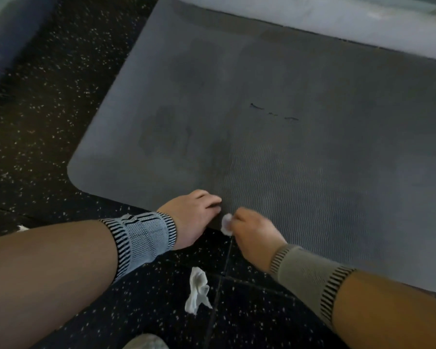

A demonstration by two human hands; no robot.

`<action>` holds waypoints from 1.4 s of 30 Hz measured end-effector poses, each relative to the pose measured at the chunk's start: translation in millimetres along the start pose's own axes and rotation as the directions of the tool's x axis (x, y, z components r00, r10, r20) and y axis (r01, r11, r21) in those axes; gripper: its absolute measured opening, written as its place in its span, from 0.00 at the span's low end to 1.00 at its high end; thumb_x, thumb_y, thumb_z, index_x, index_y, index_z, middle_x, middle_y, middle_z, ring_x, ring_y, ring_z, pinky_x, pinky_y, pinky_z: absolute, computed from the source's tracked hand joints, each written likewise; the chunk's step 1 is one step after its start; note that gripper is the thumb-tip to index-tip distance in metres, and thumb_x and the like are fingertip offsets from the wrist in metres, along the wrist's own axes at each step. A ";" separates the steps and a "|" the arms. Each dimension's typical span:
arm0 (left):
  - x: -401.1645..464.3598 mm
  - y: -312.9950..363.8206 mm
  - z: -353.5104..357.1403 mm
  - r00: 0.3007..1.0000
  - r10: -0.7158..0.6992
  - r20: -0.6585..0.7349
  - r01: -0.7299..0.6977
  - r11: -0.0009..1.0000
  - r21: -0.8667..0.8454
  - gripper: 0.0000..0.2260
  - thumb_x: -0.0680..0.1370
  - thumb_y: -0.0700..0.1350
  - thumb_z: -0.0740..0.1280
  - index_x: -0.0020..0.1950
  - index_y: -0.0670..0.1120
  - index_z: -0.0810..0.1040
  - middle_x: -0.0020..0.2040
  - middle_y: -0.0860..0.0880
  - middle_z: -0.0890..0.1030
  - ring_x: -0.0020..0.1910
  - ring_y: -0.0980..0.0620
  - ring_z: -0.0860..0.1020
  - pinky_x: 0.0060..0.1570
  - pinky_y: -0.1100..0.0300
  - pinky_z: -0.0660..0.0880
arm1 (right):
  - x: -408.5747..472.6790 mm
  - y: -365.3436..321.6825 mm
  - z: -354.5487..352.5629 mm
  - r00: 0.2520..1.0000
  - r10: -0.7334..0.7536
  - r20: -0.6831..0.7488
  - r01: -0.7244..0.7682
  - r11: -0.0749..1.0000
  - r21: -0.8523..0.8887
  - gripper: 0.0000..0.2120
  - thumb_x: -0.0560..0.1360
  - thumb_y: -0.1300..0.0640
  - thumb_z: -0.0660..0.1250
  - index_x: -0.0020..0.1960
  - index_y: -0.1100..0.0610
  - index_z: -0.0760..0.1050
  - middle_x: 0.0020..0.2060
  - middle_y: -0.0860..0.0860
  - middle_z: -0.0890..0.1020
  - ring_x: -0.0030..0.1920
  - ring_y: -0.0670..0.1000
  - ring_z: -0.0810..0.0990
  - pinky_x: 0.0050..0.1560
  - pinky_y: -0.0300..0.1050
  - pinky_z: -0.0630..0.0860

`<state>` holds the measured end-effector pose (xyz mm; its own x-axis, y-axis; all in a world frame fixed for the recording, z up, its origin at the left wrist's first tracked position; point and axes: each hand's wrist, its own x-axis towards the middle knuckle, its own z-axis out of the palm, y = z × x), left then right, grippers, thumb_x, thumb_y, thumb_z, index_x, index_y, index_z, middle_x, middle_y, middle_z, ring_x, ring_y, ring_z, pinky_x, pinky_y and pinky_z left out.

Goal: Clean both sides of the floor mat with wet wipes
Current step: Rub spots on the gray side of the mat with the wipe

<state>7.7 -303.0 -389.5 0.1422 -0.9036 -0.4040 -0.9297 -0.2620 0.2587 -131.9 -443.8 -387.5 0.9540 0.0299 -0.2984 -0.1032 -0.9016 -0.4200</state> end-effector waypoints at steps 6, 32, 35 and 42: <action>4.6 23.7 2.4 0.995 0.101 0.024 -0.101 0.994 0.035 0.22 0.80 0.46 0.60 0.75 0.47 0.64 0.76 0.51 0.60 0.73 0.49 0.57 0.71 0.52 0.63 | 23.1 35.5 -18.4 0.978 0.181 -0.107 -0.183 0.983 -0.005 0.09 0.77 0.62 0.61 0.53 0.53 0.76 0.45 0.47 0.70 0.46 0.48 0.73 0.48 0.40 0.71; 18.7 28.3 3.0 0.987 0.149 0.066 -0.154 0.986 0.069 0.22 0.81 0.44 0.59 0.75 0.55 0.64 0.77 0.51 0.57 0.74 0.49 0.55 0.70 0.52 0.62 | -55.5 35.0 -1.5 0.980 0.181 -0.087 -0.172 0.980 0.103 0.08 0.75 0.64 0.64 0.49 0.52 0.75 0.43 0.45 0.70 0.42 0.44 0.70 0.48 0.43 0.76; 21.6 29.2 1.5 0.986 0.157 0.053 -0.160 0.985 0.065 0.20 0.81 0.45 0.58 0.73 0.55 0.66 0.76 0.51 0.59 0.73 0.49 0.56 0.70 0.52 0.63 | -28.3 58.6 -18.3 0.974 0.211 -0.086 -0.207 0.977 0.053 0.07 0.76 0.63 0.62 0.50 0.53 0.75 0.45 0.47 0.71 0.44 0.45 0.70 0.51 0.43 0.75; 20.1 26.4 2.9 0.986 0.162 0.037 -0.164 0.985 0.047 0.20 0.81 0.44 0.58 0.73 0.56 0.67 0.76 0.52 0.60 0.73 0.50 0.58 0.69 0.52 0.65 | -43.6 46.0 -6.7 0.932 0.322 -0.165 -0.301 0.943 0.139 0.06 0.75 0.62 0.63 0.48 0.53 0.75 0.43 0.44 0.69 0.43 0.45 0.71 0.47 0.41 0.74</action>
<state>-15.0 -327.1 -393.3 -0.0234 -0.9208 -0.3893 -0.9554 -0.0941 0.2798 -176.3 -489.5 -388.0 0.9026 -0.3337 -0.2721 -0.4239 -0.7995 -0.4256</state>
